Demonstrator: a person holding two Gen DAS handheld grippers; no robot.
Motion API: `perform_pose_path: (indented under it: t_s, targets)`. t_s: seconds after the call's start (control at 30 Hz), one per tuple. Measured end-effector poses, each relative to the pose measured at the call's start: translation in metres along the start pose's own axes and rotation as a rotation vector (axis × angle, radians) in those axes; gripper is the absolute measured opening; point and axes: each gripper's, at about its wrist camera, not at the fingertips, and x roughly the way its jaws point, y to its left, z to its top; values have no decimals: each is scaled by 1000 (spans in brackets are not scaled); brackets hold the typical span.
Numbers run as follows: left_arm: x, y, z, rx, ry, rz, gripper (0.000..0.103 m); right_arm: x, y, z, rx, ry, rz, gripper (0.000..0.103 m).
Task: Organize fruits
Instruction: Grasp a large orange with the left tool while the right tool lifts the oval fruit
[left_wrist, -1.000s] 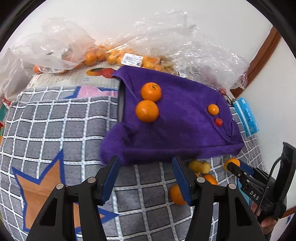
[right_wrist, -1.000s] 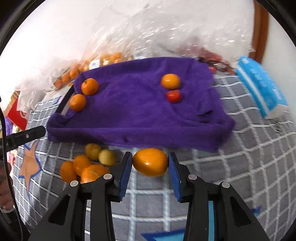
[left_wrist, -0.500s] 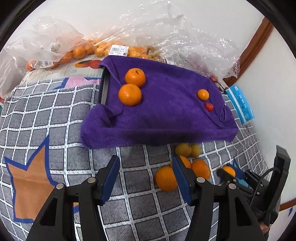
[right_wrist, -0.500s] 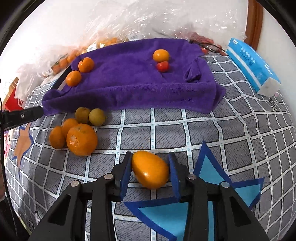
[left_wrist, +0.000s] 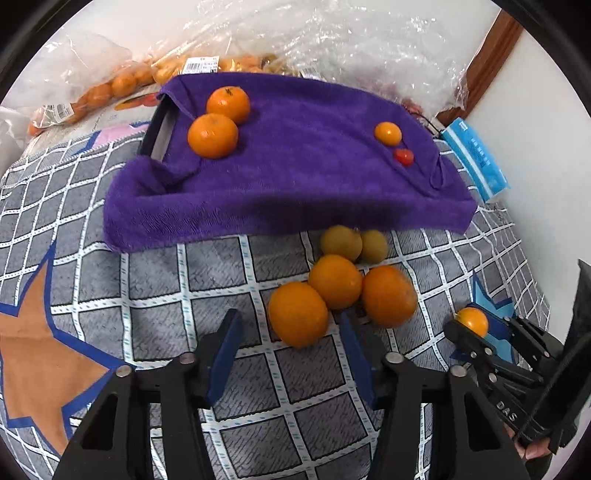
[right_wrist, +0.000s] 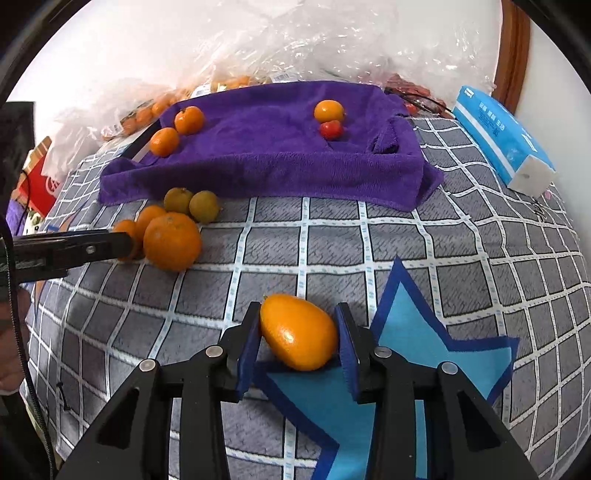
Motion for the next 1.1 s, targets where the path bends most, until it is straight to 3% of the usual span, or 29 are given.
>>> perform_pose_path:
  t_s: [0.2,0.57,1.1]
  targets:
    - [4,-3,1,2,5,8,32,-3,0,-3,-4,1,-7,39]
    - [-19,3,0,-25,-31,5,32,-30,-5,12,51,-50,-48,39]
    - [-106,13,13,-43,-203,-6,32,-95,20,63,53,-222,-76,39]
